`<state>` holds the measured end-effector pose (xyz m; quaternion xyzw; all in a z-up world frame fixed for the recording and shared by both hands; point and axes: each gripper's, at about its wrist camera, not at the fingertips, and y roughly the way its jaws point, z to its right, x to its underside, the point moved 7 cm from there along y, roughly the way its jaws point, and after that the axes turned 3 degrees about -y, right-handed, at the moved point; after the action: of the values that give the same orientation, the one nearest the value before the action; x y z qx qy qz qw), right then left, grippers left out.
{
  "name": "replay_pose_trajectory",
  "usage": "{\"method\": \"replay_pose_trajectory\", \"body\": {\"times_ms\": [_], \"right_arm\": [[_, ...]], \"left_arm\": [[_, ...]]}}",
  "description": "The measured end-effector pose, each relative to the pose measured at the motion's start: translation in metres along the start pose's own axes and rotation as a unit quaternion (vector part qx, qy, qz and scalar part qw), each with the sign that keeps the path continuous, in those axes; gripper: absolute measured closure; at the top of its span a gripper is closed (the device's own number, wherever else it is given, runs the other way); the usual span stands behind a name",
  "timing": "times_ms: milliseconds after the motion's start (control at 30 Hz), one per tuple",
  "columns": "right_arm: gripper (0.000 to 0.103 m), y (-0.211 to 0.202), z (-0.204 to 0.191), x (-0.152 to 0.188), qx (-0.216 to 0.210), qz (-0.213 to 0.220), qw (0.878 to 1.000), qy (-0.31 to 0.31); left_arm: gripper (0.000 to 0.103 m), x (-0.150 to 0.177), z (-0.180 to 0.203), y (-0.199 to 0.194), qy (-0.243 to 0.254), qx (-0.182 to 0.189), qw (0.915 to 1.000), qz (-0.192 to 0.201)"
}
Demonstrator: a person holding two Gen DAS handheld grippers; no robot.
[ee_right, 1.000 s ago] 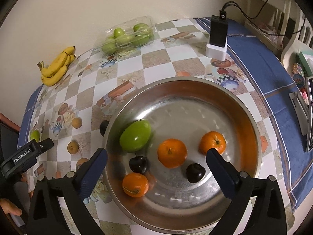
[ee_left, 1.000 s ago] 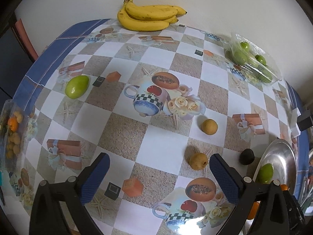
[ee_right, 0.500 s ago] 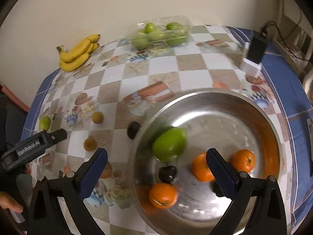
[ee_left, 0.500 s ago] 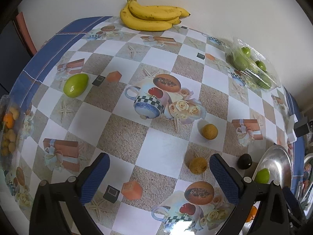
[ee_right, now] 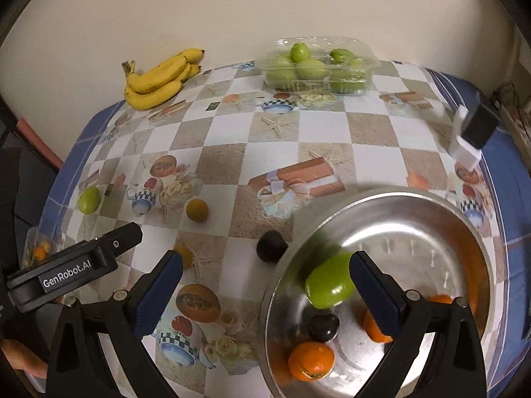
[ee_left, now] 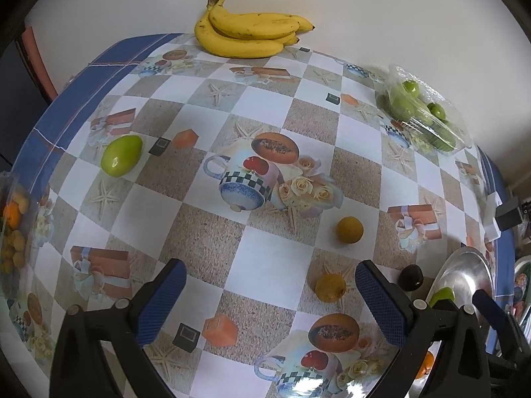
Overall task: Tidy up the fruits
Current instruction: 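Move the right gripper to another dark plum while the left gripper approaches an apricot, then close the right gripper on the dark plum while the left gripper closes on the apricot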
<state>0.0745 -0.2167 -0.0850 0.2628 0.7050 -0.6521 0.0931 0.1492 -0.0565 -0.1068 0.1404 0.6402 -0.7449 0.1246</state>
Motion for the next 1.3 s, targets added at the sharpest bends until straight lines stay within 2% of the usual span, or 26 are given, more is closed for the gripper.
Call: {"method": "replay_pose_trajectory", "body": {"times_ms": [267, 333, 400, 533, 600, 667, 733, 833, 1300], "right_arm": [[0.003, 0.014, -0.008, -0.009, -0.004, -0.019, 1.000, -0.022], [0.008, 0.016, -0.008, -0.011, -0.006, -0.020, 1.000, -0.023], [0.022, 0.019, -0.009, -0.014, -0.004, -0.022, 0.999, -0.028], [0.029, 0.026, -0.013, -0.016, 0.003, -0.031, 0.999, -0.043], [0.040, 0.030, -0.016, -0.016, 0.006, -0.038, 0.998, -0.054], [0.047, 0.036, -0.019, -0.014, 0.012, -0.050, 0.997, -0.063], [0.049, 0.041, -0.018, -0.012, 0.018, -0.062, 0.996, -0.064], [0.057, 0.047, -0.017, -0.009, 0.020, -0.074, 0.995, -0.064], [0.061, 0.068, -0.025, -0.005, 0.078, -0.100, 0.985, -0.115]], "left_arm": [[0.000, -0.001, -0.006, 0.006, -0.031, 0.014, 0.9993, -0.019], [0.000, -0.002, -0.008, 0.007, -0.039, 0.015, 0.9989, -0.019], [0.000, -0.003, -0.009, 0.007, -0.042, 0.015, 0.9988, -0.019], [0.000, -0.003, -0.008, 0.011, -0.047, 0.021, 0.9983, -0.028], [0.000, -0.003, -0.008, 0.014, -0.051, 0.021, 0.9979, -0.032], [0.000, -0.002, -0.008, 0.016, -0.053, 0.023, 0.9976, -0.037], [0.000, -0.001, -0.008, 0.018, -0.052, 0.025, 0.9976, -0.039], [0.000, -0.002, -0.007, 0.018, -0.049, 0.022, 0.9979, -0.037], [0.000, -0.002, -0.003, 0.028, -0.040, 0.022, 0.9979, -0.045]]}}
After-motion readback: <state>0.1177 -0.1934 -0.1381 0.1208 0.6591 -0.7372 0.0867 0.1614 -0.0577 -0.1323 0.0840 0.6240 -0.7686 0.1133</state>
